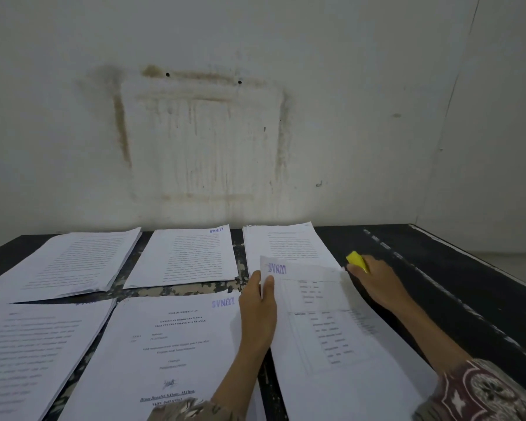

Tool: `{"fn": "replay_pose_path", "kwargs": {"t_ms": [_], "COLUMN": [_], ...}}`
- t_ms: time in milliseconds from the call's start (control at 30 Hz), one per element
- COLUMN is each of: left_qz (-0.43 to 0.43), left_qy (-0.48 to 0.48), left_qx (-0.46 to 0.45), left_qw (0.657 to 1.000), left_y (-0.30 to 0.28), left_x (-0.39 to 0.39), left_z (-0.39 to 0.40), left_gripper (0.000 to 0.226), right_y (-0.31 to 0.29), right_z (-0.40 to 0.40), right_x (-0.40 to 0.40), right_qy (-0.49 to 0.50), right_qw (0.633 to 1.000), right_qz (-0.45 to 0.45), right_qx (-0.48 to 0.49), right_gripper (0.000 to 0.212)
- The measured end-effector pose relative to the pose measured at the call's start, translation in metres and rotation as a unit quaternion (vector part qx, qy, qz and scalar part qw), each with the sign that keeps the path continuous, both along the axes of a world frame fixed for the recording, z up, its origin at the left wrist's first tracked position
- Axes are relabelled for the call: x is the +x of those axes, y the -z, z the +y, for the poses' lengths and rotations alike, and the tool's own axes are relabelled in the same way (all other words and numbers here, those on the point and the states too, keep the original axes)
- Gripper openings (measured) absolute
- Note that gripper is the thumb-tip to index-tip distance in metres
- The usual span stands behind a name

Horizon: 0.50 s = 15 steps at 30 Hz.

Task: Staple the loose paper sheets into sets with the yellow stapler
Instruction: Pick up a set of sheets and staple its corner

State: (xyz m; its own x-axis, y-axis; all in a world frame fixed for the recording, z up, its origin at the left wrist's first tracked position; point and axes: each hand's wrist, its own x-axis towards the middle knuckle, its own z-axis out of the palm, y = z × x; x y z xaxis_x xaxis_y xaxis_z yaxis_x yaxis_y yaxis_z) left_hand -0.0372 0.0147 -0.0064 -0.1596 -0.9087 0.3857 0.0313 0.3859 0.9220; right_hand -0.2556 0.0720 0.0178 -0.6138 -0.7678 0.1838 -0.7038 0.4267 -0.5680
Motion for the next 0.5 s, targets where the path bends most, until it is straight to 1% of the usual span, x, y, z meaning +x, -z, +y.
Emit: {"fn": "replay_pose_path", "kwargs": {"t_ms": [67, 133, 200, 367, 500], "left_qz": [-0.009, -0.011, -0.016, -0.035, -0.055], "left_qy": [0.0, 0.001, 0.001, 0.003, 0.008], "left_qx": [-0.01, -0.012, -0.017, -0.005, 0.0], "left_qw": [1.0, 1.0, 1.0, 0.999, 0.998], "left_y": [-0.001, -0.003, -0.004, -0.006, -0.002], "left_x": [0.001, 0.002, 0.002, 0.003, 0.002], "left_z": [0.003, 0.006, 0.008, 0.009, 0.006], "left_gripper": [0.021, 0.017, 0.015, 0.014, 0.015], "right_y": [0.011, 0.018, 0.021, 0.023, 0.024], "right_z": [0.011, 0.018, 0.021, 0.021, 0.022], "right_x": [-0.005, -0.008, -0.01, -0.009, -0.007], "right_qy": [0.038, 0.068, 0.087, 0.099, 0.111], "right_qw": [0.997, 0.988, 0.98, 0.966, 0.961], "right_qz": [0.043, 0.103, 0.137, 0.195, 0.21], "right_qx": [0.047, 0.091, 0.117, 0.139, 0.14], "right_gripper": [0.045, 0.049, 0.055, 0.059, 0.06]}}
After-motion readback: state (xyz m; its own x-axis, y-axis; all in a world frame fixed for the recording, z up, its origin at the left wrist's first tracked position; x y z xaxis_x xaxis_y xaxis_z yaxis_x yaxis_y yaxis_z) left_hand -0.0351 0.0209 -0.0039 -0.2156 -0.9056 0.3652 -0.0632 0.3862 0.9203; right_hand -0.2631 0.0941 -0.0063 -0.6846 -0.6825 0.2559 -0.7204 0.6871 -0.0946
